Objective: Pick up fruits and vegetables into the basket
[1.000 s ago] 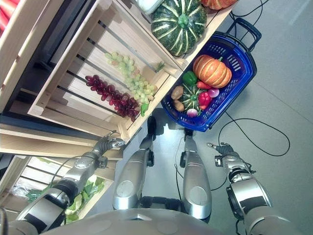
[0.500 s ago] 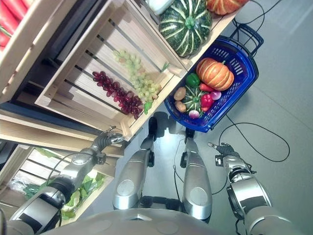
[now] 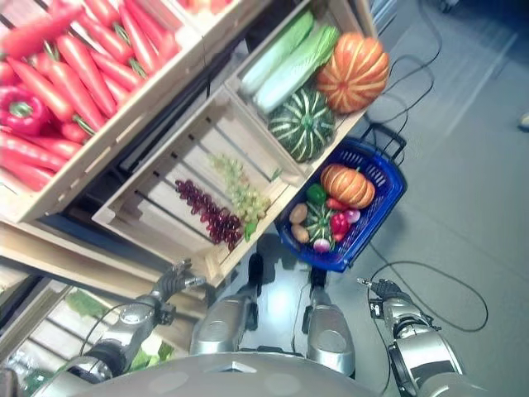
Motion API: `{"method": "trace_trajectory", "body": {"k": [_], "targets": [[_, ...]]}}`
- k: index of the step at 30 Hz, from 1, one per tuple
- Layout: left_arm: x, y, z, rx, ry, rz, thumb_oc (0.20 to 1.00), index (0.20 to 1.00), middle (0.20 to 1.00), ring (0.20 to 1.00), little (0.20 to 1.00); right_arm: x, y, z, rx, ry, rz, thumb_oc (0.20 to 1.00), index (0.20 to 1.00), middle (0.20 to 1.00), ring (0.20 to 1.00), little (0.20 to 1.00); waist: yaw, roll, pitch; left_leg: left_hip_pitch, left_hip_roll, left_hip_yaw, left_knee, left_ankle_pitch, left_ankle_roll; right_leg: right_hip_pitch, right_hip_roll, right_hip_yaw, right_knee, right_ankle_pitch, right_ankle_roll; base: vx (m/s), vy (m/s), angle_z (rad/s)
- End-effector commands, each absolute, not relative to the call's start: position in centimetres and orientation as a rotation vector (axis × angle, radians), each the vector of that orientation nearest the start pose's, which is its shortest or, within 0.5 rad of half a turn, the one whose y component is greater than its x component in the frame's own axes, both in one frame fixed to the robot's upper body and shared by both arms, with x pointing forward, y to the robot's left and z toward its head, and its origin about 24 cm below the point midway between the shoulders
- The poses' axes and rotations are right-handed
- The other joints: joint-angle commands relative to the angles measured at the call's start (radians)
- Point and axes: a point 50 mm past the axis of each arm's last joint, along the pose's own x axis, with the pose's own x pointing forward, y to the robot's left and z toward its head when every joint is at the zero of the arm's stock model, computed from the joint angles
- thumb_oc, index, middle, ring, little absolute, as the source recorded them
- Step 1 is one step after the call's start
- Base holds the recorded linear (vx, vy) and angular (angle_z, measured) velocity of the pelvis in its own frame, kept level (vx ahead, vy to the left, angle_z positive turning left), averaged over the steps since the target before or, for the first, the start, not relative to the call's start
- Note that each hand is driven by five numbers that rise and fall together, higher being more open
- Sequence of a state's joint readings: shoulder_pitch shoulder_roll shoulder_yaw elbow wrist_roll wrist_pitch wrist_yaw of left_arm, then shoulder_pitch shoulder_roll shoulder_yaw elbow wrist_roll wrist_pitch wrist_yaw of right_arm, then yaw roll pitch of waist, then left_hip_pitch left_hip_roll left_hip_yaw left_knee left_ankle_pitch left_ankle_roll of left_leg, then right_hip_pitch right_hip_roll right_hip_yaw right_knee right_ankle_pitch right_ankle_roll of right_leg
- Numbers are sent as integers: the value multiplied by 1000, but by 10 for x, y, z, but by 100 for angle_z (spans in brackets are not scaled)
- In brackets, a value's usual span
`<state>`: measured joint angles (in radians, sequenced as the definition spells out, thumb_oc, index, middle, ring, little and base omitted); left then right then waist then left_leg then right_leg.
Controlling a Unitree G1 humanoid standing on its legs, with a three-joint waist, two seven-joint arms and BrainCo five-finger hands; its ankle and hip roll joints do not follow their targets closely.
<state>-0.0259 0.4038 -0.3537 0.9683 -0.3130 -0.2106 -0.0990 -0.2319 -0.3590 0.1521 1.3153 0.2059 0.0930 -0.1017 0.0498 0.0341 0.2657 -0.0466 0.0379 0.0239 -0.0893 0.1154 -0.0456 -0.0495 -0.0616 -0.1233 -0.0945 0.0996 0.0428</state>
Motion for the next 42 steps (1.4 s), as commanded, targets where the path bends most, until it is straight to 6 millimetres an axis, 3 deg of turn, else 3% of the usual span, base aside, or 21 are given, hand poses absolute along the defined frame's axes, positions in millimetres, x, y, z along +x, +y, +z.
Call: {"method": "trace_trajectory", "body": {"k": [1,6,11,15,20,25,29,32,33,35,40,41,42], "targets": [[200,217,-101,194,601,-205,1000,1000,1000,1000,1000,125,-285,-139,-334,1266,-292,1000,1000,1000,1000,1000,1,-10,-70,31,-16,-16,9,-90,-17,30,-27,-28,51,-62,65,141,11,0],[192,208,-100,93,571,-307,1000,1000,1000,1000,1000,106,-284,-145,-353,1322,-289,1000,1000,1000,1000,1000,0,-7,-102,82,-11,-11,4,-108,-15,79,-28,-29,44,-72,69,124,-3,-3],[196,197,-91,9,528,-380,1000,1000,1000,1000,1000,97,-286,-146,-359,1350,-297,1000,1000,1000,1000,1000,0,-1,-109,102,-7,-8,4,-118,-15,99,-28,-31,42,-79,70,76,-7,0],[208,187,-72,-60,461,-460,1000,1000,1000,1000,1000,93,-287,-147,-351,1364,-313,1000,1000,1000,1000,1000,0,9,-110,109,-3,-9,2,-126,-14,108,-27,-29,33,-79,74,20,-4,0],[219,182,-54,-1,369,-492,1000,1000,1000,1000,1000,89,-289,-147,-340,1377,-327,1000,1000,1000,1000,1000,-1,13,-108,111,1,-10,2,-127,-14,109,-27,-28,35,-82,75,16,-6,0],[237,184,-29,181,219,-449,1000,1000,1000,1000,1000,85,-291,-147,-338,1383,-333,1000,1000,1000,1000,1000,-5,17,-94,107,3,-11,7,-124,-11,98,-23,-21,60,-97,68,29,-4,0],[267,192,12,312,-4,-281,1000,1000,1000,1000,1000,90,-296,-144,-353,1367,-335,1000,1000,1000,1000,1000,-8,16,-45,73,-2,-10,53,-131,-5,68,-18,-6,89,-104,55,-9,-5,0],[296,198,59,405,-230,-118,1000,1000,1000,1000,1000,106,-294,-141,-339,1304,-331,1000,1000,1000,1000,1000,-3,6,19,16,-2,-14,69,-126,-1,25,-14,7,89,-89,51,-122,-74,-6],[297,198,60,415,-241,-115,1000,1000,1000,1000,1000,108,-294,-141,-339,1300,-330,1000,1000,1000,1000,1000,-3,6,21,13,-2,-14,69,-125,-1,22,-14,7,89,-88,51,-260,-68,-9],[318,194,99,551,-431,-34,1000,1000,1000,1000,1000,140,-288,-133,-345,1203,-316,1000,1000,1000,1000,1000,-12,2,83,-41,4,-4,50,-101,0,-41,-10,22,87,-70,50,-324,-31,-13],[342,187,144,776,-619,33,1000,1000,1000,1000,1000,176,-282,-120,-352,1113,-313,1000,1000,1000,1000,1000,-27,-5,144,-107,8,4,50,-81,-1,-122,-7,27,111,-59,49,-204,7,-10],[357,186,177,945,-721,63,1000,1000,1000,1000,1000,198,-282,-109,-362,1058,-306,1000,1000,1000,1000,1000,-45,-12,183,-154,4,6,76,-78,-4,-167,-4,29,133,-56,44,-197,54,-4],[362,185,186,1004,-746,71,1000,1000,1000,1000,1000,206,-282,-105,-368,1040,-302,1000,1000,1000,1000,1000,-52,-15,193,-169,3,9,85,-77,-5,-181,-4,29,139,-53,43,-199,63,-6]]}}
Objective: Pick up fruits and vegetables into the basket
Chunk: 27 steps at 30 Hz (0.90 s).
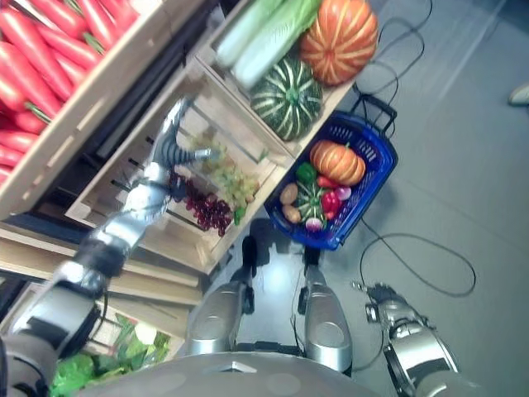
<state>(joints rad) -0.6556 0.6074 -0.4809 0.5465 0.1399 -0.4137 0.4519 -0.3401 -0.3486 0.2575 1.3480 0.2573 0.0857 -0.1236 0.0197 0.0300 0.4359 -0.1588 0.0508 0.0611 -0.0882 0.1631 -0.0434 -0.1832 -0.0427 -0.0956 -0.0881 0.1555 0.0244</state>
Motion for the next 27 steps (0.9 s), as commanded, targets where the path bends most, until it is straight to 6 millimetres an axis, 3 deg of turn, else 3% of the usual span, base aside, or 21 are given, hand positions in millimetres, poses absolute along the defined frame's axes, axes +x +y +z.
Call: {"method": "trace_trajectory", "body": {"k": [1,3,9,17,27], "targets": [[363,184,190,1037,-758,75,1000,1000,1000,1000,1000,209,-283,-103,-370,1032,-300,1000,1000,1000,1000,1000,-24,-12,27,-63,-11,-27,89,-125,-8,-55,-22,2,135,-108,61,-91,53,-9],[372,181,206,1176,-808,76,1000,1000,1000,1000,1000,225,-285,-92,-386,993,-291,1000,1000,1000,1000,1000,-39,-15,49,-91,-13,-17,112,-125,-11,-88,-23,3,157,-107,60,-106,78,-8],[383,174,229,1439,-883,43,1000,1000,1000,1000,1000,253,-294,-68,-420,939,-299,1000,1000,1000,1000,1000,-67,-14,84,-156,-20,0,183,-133,-16,-158,-27,-2,220,-117,55,-71,73,-10],[390,170,229,1613,-864,-31,1000,1000,1000,1000,1000,266,-297,-55,-431,911,-312,1000,1000,1000,1000,1000,-83,-12,84,-233,-33,7,270,-157,-13,-237,-35,-2,291,-137,51,-35,37,-6],[392,172,208,1680,-762,-153,1000,1000,1000,1000,1000,273,-294,-51,-431,901,-318,1000,1000,1000,1000,1000,-83,-6,84,-259,-38,2,297,-166,-13,-272,-35,3,330,-150,51,-9,1,1]]}}
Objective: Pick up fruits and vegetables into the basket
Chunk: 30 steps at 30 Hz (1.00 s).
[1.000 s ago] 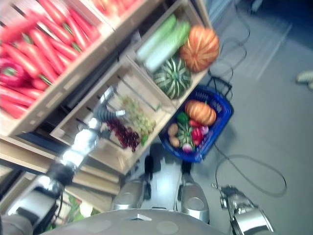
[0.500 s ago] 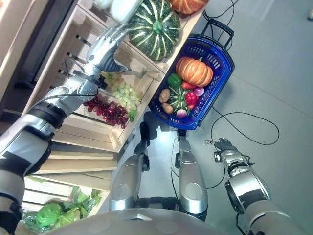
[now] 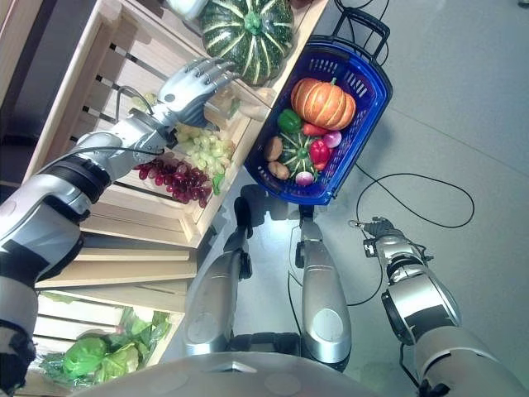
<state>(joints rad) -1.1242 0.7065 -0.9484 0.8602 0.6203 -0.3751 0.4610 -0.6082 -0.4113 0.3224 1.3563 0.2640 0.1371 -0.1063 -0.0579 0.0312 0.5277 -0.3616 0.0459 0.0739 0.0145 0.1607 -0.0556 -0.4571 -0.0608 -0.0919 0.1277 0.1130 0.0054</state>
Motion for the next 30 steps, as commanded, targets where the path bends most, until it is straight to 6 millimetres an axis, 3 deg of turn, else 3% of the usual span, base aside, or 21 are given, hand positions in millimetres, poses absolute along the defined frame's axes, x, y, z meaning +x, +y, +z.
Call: {"method": "trace_trajectory", "body": {"k": [1,7,15,17,30], "targets": [[392,172,207,1677,-763,-153,1000,1000,1000,1000,1000,273,-294,-51,-433,902,-317,1000,1000,1000,1000,1000,-5,-7,-8,-55,-33,-11,193,-162,-1,2,-17,-1,115,-108,70,0,0,0],[384,178,207,1622,-923,-14,1000,1000,1000,1000,1000,269,-295,-54,-423,908,-324,1000,1000,1000,1000,1000,8,-6,-8,-45,-36,-22,187,-159,-2,10,-18,-5,117,-112,69,0,0,0],[375,176,196,1597,-1007,-26,1000,1000,1000,1000,1000,265,-293,-58,-408,906,-330,1000,1000,1000,1000,1000,20,-5,-8,-42,-42,-33,183,-157,-3,14,-17,-11,116,-113,68,-2,-4,3],[376,177,178,1638,-901,-100,1000,1000,1000,1000,1000,270,-294,-53,-418,903,-328,1000,1000,1000,1000,1000,21,-5,-8,-43,-40,-29,180,-154,-3,11,-17,-12,118,-111,71,-7,48,3],[383,203,160,1723,-622,-154,1000,1000,1000,1000,1000,273,-302,-47,-447,897,-328,1000,1000,1000,1000,1000,10,-2,-8,-94,-37,-17,208,-152,0,-42,-12,-1,146,-108,73,0,22,-2]]}}
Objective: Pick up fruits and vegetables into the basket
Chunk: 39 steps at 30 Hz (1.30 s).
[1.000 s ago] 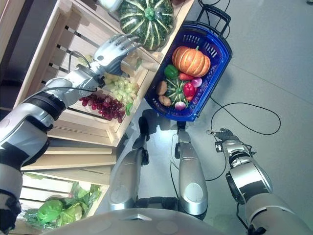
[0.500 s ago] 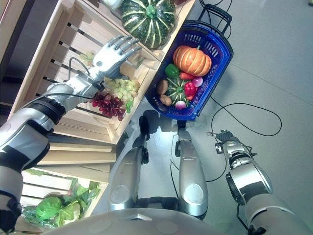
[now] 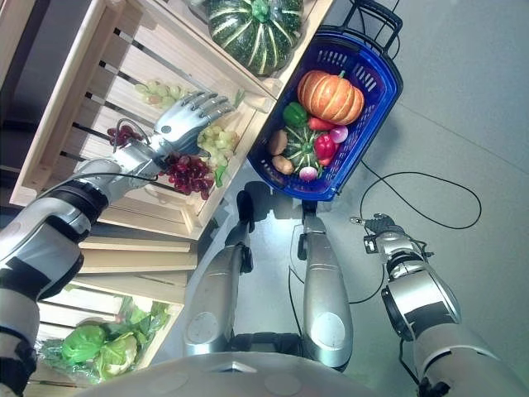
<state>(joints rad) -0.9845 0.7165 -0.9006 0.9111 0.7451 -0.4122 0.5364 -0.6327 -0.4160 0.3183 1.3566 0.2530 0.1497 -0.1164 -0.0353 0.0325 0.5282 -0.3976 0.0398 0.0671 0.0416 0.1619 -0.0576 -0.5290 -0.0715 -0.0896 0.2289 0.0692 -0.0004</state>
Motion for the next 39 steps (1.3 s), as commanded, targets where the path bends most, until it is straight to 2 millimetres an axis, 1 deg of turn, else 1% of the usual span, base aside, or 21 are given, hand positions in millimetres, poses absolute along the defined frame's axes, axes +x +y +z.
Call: {"method": "trace_trajectory", "body": {"k": [1,6,8,12,16,22,28,35,39], "targets": [[383,205,158,1731,-606,-152,1000,1000,1000,1000,1000,272,-303,-46,-449,897,-327,1000,1000,1000,1000,1000,-13,-3,-8,-63,-31,-10,183,-153,3,26,-1,-3,46,-64,79,0,0,0],[385,214,153,1775,-558,-113,1000,1000,1000,1000,1000,278,-303,-41,-456,884,-323,1000,1000,1000,1000,1000,-15,-6,-8,-86,-28,-9,194,-151,1,4,1,-1,54,-62,79,3,21,2],[385,215,153,1778,-555,-110,1000,1000,1000,1000,1000,279,-303,-41,-457,884,-322,1000,1000,1000,1000,1000,-15,-7,-8,-87,-28,-9,194,-151,1,3,2,-1,54,-62,79,1,9,-2],[391,222,157,1845,-483,-66,1000,1000,1000,1000,1000,285,-301,-35,-473,861,-317,1000,1000,1000,1000,1000,-24,-15,-8,-125,-22,-7,203,-144,0,-35,11,3,65,-58,80,-5,47,2],[393,224,159,1861,-464,-43,1000,1000,1000,1000,1000,288,-301,-32,-476,852,-316,1000,1000,1000,1000,1000,-27,-18,-8,-143,-21,-9,211,-143,1,-51,13,5,72,-58,79,-2,10,0],[398,230,166,1910,-421,6,1000,1000,1000,1000,1000,295,-297,-27,-484,827,-304,1000,1000,1000,1000,1000,-40,-34,-8,-195,-18,-14,238,-143,-1,-98,23,12,92,-58,77,-3,10,-4],[401,228,174,1932,-416,18,1000,1000,1000,1000,1000,300,-293,-24,-484,806,-299,1000,1000,1000,1000,1000,-45,-43,-8,-228,-18,-16,249,-141,-1,-130,29,18,102,-55,77,-3,2,-1],[404,228,174,1948,-386,31,1000,1000,1000,1000,1000,305,-290,-20,-488,781,-290,1000,1000,1000,1000,1000,-51,-52,-8,-261,-16,-21,267,-145,-4,-161,33,23,117,-59,77,0,0,0],[404,228,169,1952,-339,-2,1000,1000,1000,1000,1000,307,-288,-19,-483,773,-293,1000,1000,1000,1000,1000,-52,-54,-8,-276,-17,-26,269,-143,-5,-174,35,24,117,-55,78,0,0,0]]}}
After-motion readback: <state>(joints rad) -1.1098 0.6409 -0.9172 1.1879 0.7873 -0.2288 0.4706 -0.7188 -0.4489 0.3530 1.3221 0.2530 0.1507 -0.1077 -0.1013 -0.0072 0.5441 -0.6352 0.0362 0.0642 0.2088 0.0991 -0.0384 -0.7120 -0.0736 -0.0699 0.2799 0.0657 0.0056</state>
